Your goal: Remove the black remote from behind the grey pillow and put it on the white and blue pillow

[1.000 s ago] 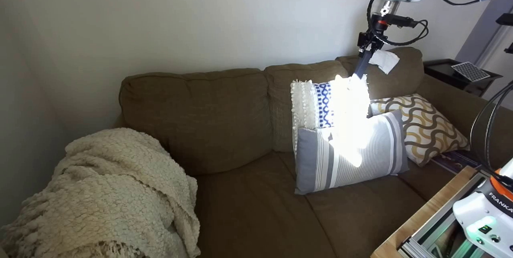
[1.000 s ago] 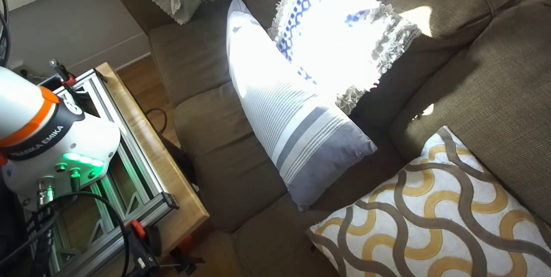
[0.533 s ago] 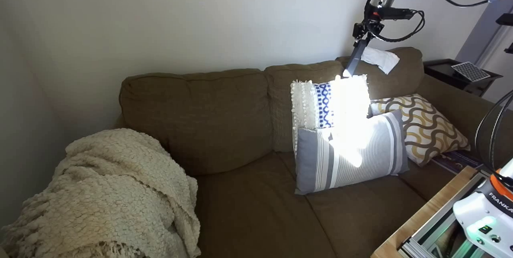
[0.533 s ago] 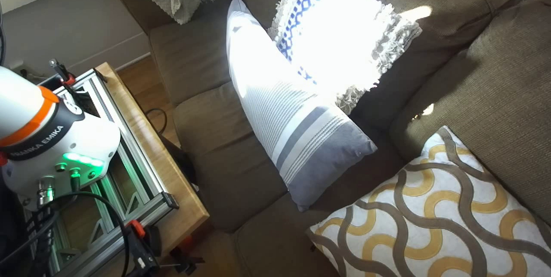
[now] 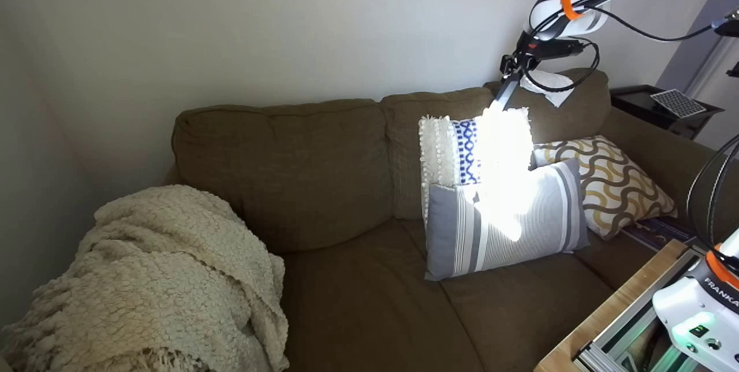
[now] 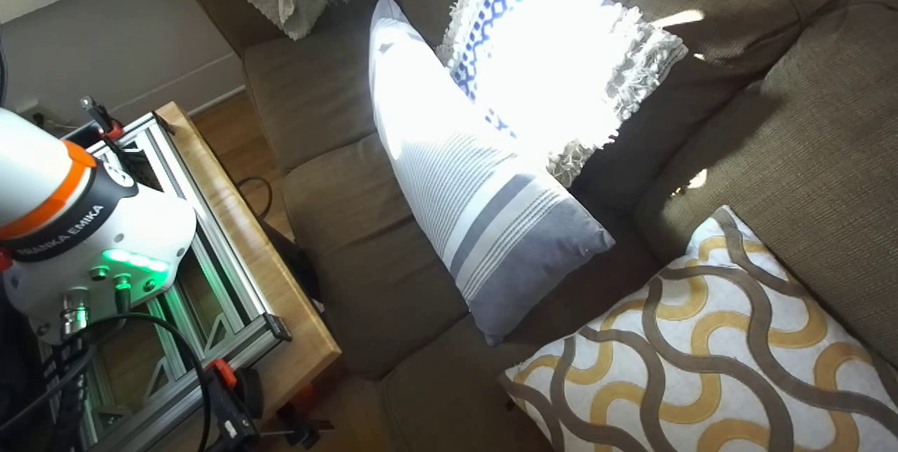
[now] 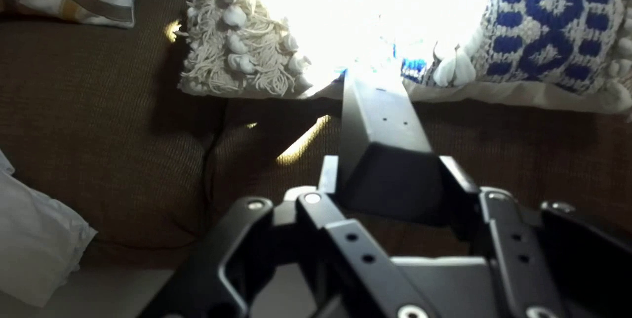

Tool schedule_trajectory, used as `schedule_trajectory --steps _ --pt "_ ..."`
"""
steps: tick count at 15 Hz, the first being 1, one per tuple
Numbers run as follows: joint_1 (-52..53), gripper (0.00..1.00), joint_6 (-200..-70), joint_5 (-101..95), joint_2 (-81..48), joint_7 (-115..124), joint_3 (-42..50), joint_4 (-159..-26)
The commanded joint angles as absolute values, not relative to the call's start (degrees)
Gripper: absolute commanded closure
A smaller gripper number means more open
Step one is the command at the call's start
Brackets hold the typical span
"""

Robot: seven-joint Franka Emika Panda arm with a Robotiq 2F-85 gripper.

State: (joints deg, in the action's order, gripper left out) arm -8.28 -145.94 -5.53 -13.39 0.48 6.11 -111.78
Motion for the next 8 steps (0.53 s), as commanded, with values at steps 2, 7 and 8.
schedule_trajectory --steps 2,7,8 --pt "-6.66 0.73 -159.19 -9.66 -11.11 3.84 8.34 -121.15" --pt "-4.83 0.73 -170.44 -15.8 -11.41 7.98 11.3 -126.66" --pt "-4.16 0.73 -172.53 -17.73 -10.9 9.28 12.41 -127.45"
